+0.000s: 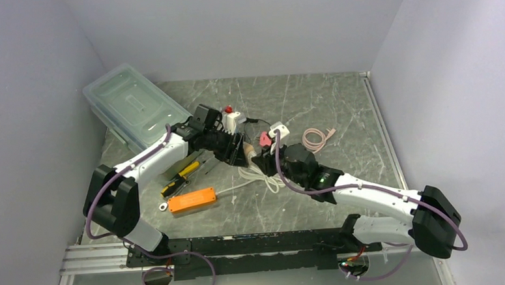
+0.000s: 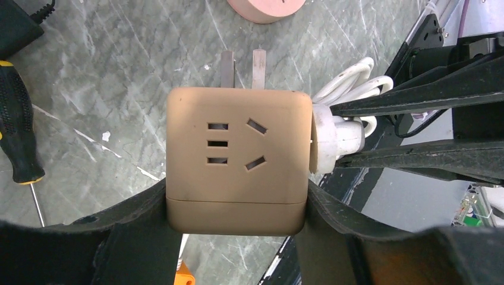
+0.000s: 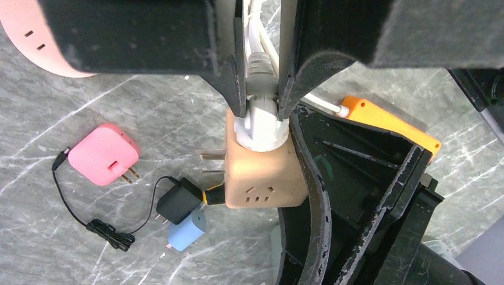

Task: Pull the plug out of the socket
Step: Remove the plug from the socket.

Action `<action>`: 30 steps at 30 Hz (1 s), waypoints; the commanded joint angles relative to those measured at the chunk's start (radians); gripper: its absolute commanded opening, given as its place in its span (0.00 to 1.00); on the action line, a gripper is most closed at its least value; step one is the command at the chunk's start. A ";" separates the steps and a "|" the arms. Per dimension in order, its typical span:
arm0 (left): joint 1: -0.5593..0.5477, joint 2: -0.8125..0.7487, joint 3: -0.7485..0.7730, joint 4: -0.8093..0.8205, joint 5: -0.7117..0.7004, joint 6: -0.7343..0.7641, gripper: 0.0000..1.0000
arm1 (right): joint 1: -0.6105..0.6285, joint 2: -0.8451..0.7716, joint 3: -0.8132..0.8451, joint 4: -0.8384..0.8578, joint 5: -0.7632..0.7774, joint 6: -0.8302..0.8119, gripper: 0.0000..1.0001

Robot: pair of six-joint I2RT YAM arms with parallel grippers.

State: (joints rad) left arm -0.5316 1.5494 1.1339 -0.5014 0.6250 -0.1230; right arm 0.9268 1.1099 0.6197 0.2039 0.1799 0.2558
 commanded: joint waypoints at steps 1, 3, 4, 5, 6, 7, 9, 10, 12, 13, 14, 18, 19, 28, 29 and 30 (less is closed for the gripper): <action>0.051 -0.020 0.008 -0.013 -0.256 0.066 0.00 | -0.006 -0.057 0.000 -0.005 0.000 0.003 0.00; 0.064 -0.001 0.021 -0.025 -0.274 0.048 0.00 | 0.076 -0.051 0.023 -0.012 0.090 -0.017 0.00; 0.074 0.004 0.022 -0.025 -0.280 0.036 0.00 | 0.120 -0.046 0.032 -0.010 0.137 -0.027 0.00; 0.087 0.013 0.025 -0.026 -0.293 0.027 0.00 | 0.168 -0.039 0.045 -0.010 0.178 -0.033 0.00; 0.099 0.021 0.029 -0.035 -0.309 0.021 0.00 | 0.208 -0.030 0.057 -0.011 0.218 -0.038 0.00; 0.109 0.030 0.037 -0.050 -0.330 0.020 0.00 | 0.250 -0.020 0.067 -0.010 0.253 -0.041 0.00; 0.120 0.039 0.040 -0.061 -0.364 0.020 0.00 | 0.331 -0.002 0.087 -0.006 0.306 -0.044 0.00; 0.122 0.038 0.038 -0.059 -0.376 0.020 0.00 | 0.356 0.004 0.098 -0.005 0.326 -0.044 0.00; 0.122 0.036 0.039 -0.065 -0.400 0.024 0.00 | 0.396 0.016 0.110 -0.004 0.362 -0.048 0.00; 0.122 0.035 0.039 -0.067 -0.410 0.027 0.00 | 0.403 0.021 0.116 -0.008 0.368 -0.045 0.00; 0.122 0.033 0.038 -0.066 -0.412 0.029 0.00 | 0.405 0.022 0.120 -0.015 0.372 -0.034 0.00; 0.122 0.001 0.021 -0.026 -0.333 0.055 0.00 | 0.312 -0.015 0.076 -0.006 0.302 -0.013 0.00; 0.122 -0.008 0.018 -0.021 -0.308 0.066 0.00 | 0.261 -0.035 0.051 0.003 0.249 -0.002 0.00; 0.110 -0.038 0.007 0.000 -0.256 0.082 0.00 | -0.020 -0.099 -0.004 0.001 -0.034 0.025 0.00; 0.110 -0.038 0.008 0.001 -0.246 0.080 0.00 | -0.020 -0.103 -0.004 0.002 -0.031 0.026 0.00; 0.110 -0.042 0.006 0.006 -0.232 0.078 0.00 | -0.020 -0.105 -0.004 -0.001 -0.025 0.028 0.00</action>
State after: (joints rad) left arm -0.4099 1.5455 1.1328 -0.5522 0.3805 -0.0597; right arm 0.9001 1.0355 0.6029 0.1577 0.2451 0.2695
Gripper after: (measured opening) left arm 0.625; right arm 0.207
